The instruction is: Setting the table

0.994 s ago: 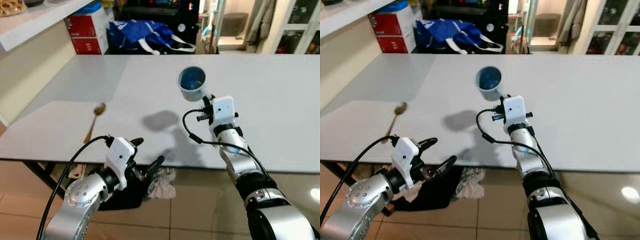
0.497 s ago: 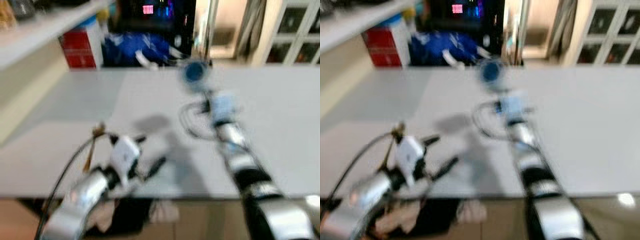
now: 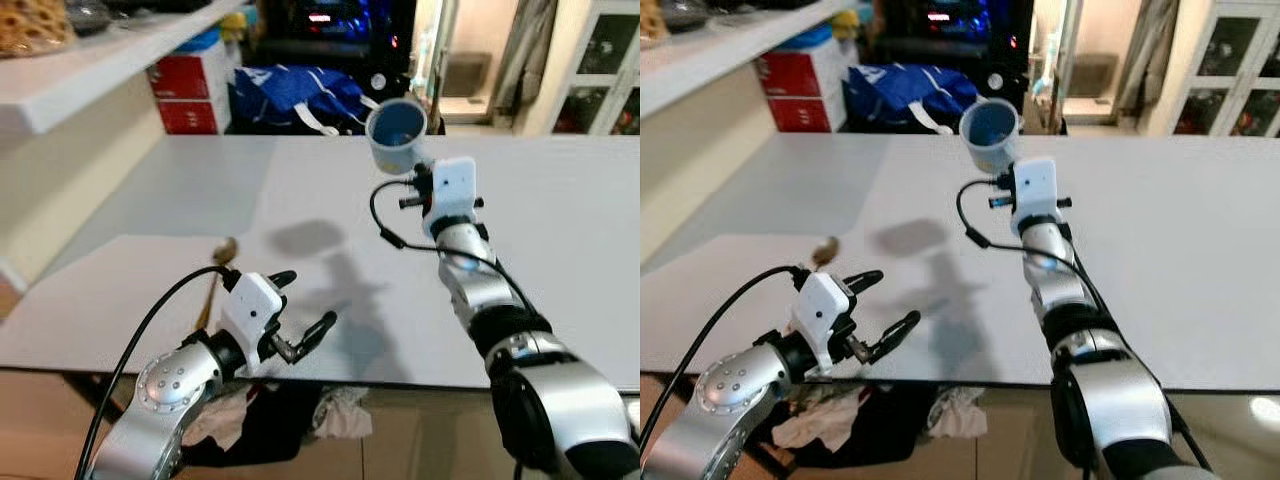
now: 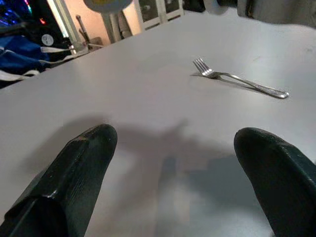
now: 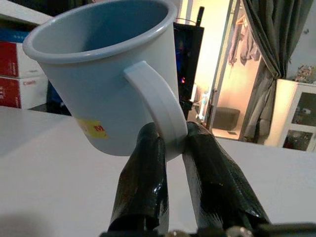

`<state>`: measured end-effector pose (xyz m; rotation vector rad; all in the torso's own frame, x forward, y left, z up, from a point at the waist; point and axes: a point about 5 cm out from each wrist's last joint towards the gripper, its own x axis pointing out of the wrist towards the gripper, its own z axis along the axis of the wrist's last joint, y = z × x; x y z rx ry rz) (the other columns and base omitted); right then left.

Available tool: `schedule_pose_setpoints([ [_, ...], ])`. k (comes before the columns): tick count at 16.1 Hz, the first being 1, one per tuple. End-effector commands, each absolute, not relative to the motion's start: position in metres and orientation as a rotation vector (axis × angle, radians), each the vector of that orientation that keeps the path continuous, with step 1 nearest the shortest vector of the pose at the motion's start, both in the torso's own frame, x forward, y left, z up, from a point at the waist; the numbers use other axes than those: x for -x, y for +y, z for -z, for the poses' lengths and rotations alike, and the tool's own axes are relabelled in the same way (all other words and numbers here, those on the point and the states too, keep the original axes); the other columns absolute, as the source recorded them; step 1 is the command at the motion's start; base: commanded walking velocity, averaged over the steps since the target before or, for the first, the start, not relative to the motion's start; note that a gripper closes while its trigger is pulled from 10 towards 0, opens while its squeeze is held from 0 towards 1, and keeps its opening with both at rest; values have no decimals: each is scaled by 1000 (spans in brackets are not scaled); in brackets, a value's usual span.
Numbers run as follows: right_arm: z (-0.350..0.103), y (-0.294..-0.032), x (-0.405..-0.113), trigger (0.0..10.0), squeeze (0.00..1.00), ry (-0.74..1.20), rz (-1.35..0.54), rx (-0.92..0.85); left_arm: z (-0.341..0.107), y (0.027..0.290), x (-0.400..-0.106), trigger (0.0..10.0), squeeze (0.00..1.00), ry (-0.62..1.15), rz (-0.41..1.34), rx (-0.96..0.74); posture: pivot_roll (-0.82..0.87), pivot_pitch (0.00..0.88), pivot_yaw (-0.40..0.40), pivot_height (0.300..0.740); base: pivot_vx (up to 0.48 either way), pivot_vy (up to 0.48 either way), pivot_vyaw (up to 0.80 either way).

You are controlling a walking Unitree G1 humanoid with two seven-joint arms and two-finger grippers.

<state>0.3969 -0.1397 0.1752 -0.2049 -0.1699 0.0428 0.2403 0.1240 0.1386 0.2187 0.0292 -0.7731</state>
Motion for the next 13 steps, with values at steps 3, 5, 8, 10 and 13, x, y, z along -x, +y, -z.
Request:
schedule_pose_setpoints([
  [3,-182,-147,-405,0,0,-104,2,179,-140,128,-234,10000,0,35,753,-240,34,0,46,740,0,0,0],
  [5,-184,-148,-406,0,0,-105,8,184,-139,128,-231,10000,0,45,747,-231,43,0,40,740,0,0,0],
  [8,-182,-151,-406,0,0,-73,32,185,-138,127,-226,10000,0,50,746,-212,51,0,37,740,439,0,0],
  [10,-181,-151,-407,0,0,-54,40,184,-137,128,-223,10000,0,61,740,-210,67,0,35,740,392,0,0],
  [13,-182,-156,-409,0,0,-25,78,148,-138,132,-211,10000,0,80,720,-201,109,23,38,740,0,0,0],
])
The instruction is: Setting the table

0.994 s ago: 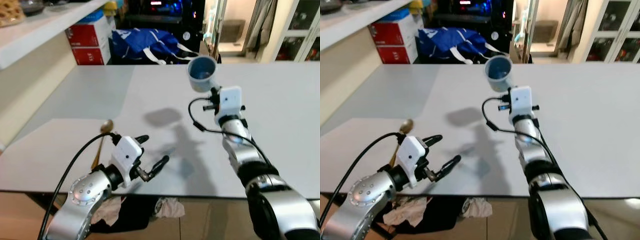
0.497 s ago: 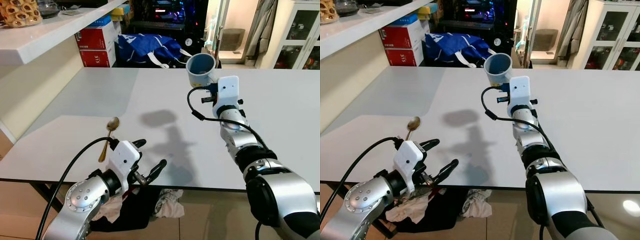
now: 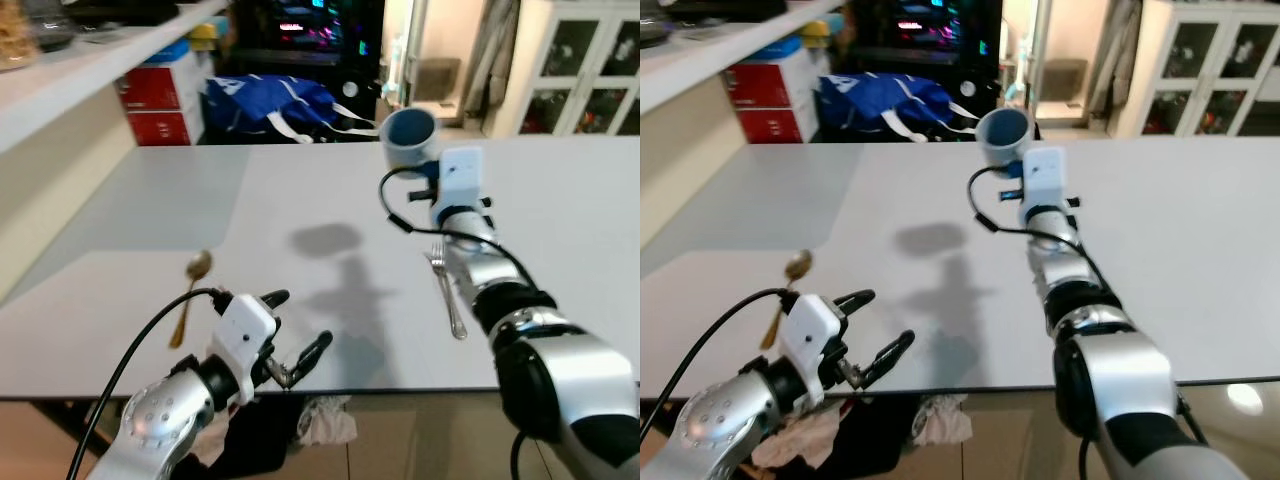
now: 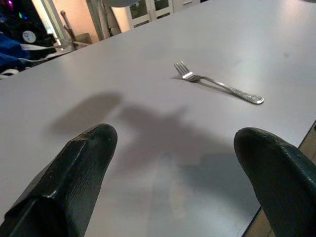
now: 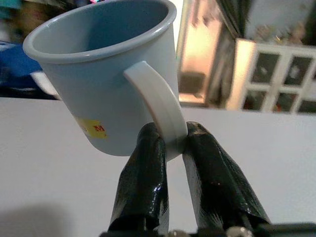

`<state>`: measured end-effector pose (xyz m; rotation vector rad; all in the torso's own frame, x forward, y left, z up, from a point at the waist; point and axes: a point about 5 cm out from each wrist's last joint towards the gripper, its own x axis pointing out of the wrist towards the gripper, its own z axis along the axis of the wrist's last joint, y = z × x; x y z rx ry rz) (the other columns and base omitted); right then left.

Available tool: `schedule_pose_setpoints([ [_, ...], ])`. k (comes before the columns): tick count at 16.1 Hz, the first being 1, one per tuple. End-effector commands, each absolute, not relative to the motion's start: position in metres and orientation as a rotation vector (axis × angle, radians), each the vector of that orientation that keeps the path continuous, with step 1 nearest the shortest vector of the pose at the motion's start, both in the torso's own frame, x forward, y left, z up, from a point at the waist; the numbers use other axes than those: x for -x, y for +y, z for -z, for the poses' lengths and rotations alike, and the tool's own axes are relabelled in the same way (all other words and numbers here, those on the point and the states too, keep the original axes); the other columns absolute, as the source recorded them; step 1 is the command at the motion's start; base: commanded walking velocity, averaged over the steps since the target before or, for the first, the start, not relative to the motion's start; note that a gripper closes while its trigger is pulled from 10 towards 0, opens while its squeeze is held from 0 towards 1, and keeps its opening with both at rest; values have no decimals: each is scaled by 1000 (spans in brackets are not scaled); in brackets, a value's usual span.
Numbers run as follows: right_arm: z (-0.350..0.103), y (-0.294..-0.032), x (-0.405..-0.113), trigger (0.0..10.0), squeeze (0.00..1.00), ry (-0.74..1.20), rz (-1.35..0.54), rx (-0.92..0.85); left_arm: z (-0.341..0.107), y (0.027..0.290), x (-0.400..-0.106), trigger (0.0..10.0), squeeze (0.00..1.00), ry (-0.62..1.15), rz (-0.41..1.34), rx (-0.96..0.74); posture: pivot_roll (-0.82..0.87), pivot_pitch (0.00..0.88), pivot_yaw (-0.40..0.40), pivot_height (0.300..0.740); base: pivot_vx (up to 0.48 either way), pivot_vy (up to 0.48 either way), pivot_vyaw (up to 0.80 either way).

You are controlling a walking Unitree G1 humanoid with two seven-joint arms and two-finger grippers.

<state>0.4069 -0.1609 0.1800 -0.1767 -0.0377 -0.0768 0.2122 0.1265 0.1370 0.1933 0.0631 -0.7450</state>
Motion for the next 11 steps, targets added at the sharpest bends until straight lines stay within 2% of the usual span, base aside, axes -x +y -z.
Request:
schedule_pose_setpoints([
  [1,-182,-156,-409,0,0,-13,82,136,-138,134,-208,10000,0,91,712,-199,124,33,38,740,0,0,0],
  [11,-162,-154,-405,0,0,89,98,132,-147,148,-169,10000,0,172,658,-195,221,134,49,740,0,0,0],
])
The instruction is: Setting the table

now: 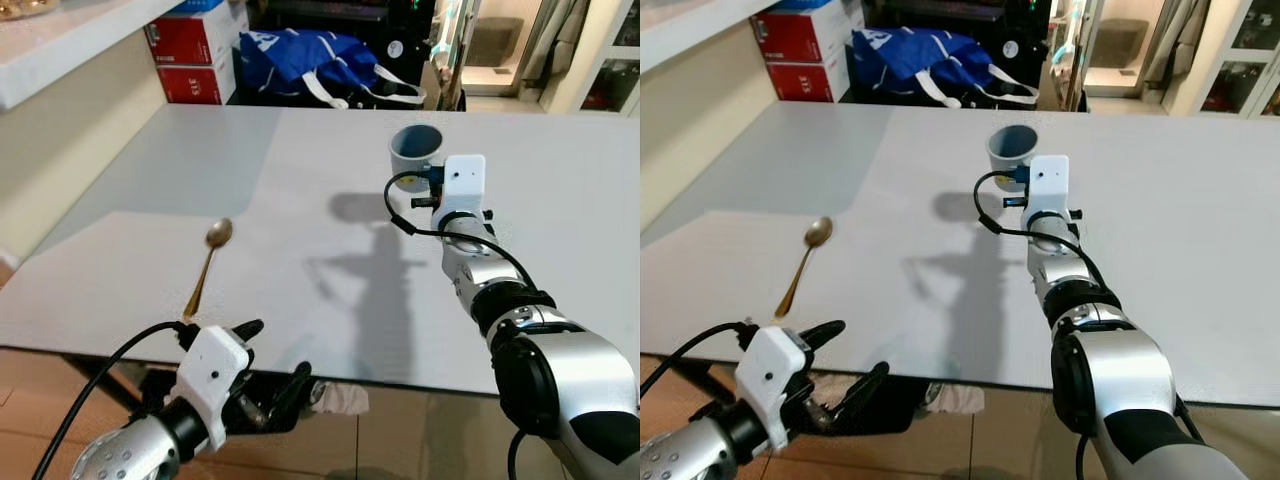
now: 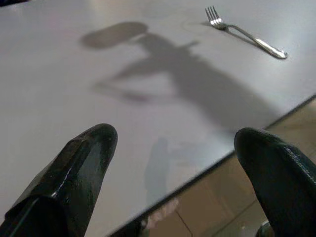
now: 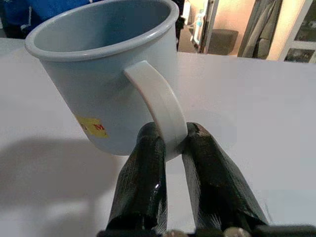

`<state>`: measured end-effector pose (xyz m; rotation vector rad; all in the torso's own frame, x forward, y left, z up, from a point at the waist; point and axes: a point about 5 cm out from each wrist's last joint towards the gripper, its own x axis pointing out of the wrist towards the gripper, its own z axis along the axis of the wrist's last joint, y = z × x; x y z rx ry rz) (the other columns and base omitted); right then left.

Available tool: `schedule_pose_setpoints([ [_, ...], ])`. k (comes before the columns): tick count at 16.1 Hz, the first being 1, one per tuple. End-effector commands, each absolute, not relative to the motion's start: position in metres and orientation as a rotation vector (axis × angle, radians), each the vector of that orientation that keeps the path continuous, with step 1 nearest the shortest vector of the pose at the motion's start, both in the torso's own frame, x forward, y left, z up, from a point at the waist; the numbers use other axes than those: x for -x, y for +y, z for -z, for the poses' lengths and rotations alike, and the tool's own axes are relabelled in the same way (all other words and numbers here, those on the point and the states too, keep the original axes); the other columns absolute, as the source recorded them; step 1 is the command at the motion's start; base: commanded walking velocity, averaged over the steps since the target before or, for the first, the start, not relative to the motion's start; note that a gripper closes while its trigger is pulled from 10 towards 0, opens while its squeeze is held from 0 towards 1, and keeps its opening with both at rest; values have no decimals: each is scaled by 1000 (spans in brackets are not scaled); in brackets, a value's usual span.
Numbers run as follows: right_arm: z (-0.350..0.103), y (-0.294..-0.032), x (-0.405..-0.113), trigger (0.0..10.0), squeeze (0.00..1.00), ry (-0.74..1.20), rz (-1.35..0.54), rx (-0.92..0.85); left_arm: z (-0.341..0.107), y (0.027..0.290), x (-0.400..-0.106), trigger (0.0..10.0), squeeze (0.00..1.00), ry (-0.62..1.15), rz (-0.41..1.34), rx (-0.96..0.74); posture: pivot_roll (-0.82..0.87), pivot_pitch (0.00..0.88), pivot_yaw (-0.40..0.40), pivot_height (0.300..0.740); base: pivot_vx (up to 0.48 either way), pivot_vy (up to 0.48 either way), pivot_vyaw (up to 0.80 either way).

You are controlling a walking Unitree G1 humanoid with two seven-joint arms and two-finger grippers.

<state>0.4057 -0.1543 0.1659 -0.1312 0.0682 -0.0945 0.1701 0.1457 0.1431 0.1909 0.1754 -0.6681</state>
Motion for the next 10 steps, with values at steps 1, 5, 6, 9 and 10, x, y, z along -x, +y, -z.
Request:
schedule_pose_setpoints([
  [1,-159,-156,-404,0,0,98,106,137,-148,149,-167,10000,0,177,657,-193,224,139,51,740,0,0,0],
  [5,-145,-158,-399,0,0,144,124,130,-153,155,-156,10000,0,214,654,-196,254,176,73,740,0,0,0],
  [6,-142,-157,-398,0,0,157,124,124,-152,156,-154,10000,0,219,654,-197,257,181,76,740,0,0,0],
  [9,-135,-155,-395,0,0,180,120,125,-152,158,-152,10000,0,233,651,-193,255,189,77,740,0,0,0],
  [10,-135,-155,-395,0,0,182,120,126,-153,157,-151,10000,0,236,651,-192,255,190,77,740,0,0,0],
])
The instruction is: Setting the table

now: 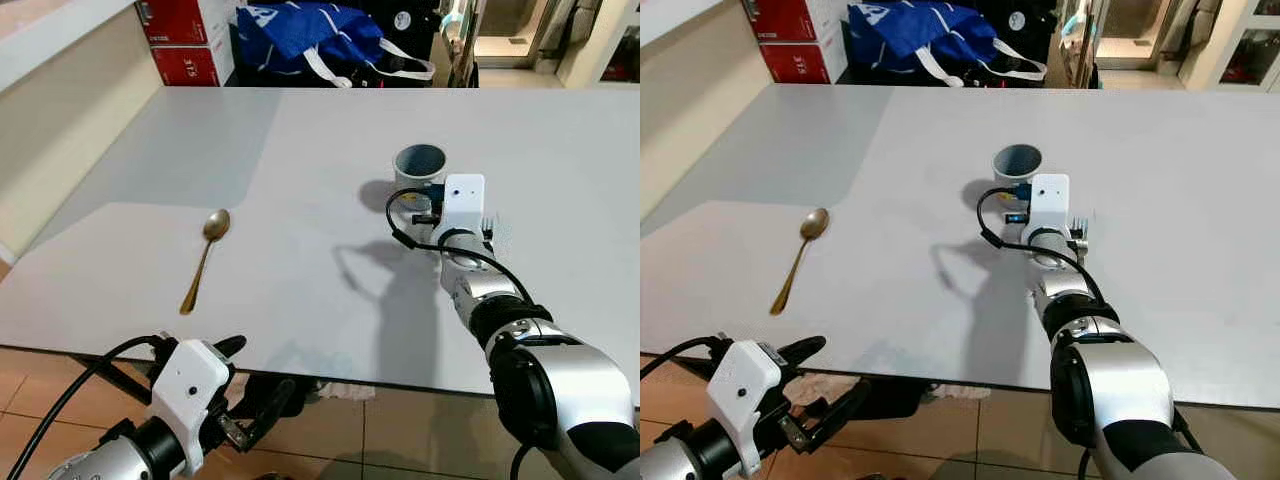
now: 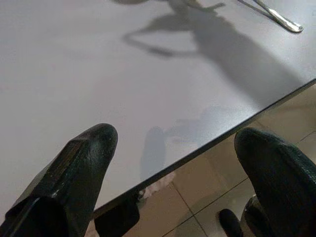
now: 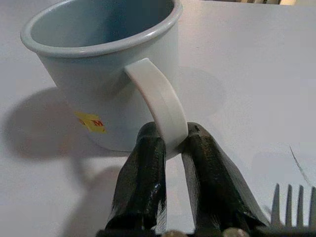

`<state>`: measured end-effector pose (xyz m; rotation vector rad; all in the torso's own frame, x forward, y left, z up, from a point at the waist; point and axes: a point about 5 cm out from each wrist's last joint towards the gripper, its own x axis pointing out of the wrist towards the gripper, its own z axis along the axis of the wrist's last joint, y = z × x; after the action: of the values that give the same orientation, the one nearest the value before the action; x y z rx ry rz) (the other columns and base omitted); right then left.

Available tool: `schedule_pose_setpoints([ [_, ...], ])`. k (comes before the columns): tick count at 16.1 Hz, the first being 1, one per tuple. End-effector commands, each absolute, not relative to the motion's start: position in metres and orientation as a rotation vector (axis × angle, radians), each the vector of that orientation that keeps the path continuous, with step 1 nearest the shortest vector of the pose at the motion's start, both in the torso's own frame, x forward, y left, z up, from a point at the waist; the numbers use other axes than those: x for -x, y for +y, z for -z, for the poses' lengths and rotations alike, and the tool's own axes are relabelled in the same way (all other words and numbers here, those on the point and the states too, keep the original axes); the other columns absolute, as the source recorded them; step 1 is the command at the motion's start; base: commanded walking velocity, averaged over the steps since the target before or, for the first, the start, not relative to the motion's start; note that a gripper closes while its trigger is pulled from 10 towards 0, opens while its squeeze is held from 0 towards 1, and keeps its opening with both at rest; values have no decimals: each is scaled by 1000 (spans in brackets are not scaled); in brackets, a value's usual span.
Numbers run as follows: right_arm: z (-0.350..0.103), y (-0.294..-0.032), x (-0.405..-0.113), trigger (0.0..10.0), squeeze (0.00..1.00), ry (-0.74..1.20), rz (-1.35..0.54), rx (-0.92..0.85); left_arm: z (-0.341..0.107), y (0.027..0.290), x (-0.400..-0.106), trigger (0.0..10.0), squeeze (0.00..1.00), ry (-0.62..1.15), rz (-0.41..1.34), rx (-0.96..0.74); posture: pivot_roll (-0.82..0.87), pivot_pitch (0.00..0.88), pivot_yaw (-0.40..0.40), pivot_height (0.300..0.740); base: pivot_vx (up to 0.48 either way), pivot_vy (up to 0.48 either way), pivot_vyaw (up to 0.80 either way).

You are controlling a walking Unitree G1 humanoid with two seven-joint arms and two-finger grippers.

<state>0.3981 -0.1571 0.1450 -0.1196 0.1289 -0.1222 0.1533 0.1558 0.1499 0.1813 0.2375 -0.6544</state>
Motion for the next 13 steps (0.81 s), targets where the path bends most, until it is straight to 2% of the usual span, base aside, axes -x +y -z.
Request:
schedule_pose_setpoints([
  [1,-133,-156,-394,0,0,191,126,131,-154,157,-151,10000,0,240,653,-187,252,197,78,740,0,0,0],
  [2,-132,-158,-394,6471,0,205,140,136,-154,156,-151,10000,0,240,653,-185,252,201,78,740,0,0,0],
  [3,-130,-159,-393,10000,0,213,141,136,-154,156,-150,10000,0,241,653,-183,252,204,77,740,0,0,0],
  [5,-130,-159,-393,10000,8,217,145,135,-154,156,-150,10000,0,243,652,-181,251,205,77,740,0,0,0],
  [6,-129,-159,-393,10000,1000,220,148,132,-154,156,-149,10000,0,246,651,-179,250,205,77,740,0,0,0],
  [13,-129,-161,-393,10000,1000,222,161,126,-152,159,-151,10000,0,259,643,-171,244,207,76,740,0,0,0],
])
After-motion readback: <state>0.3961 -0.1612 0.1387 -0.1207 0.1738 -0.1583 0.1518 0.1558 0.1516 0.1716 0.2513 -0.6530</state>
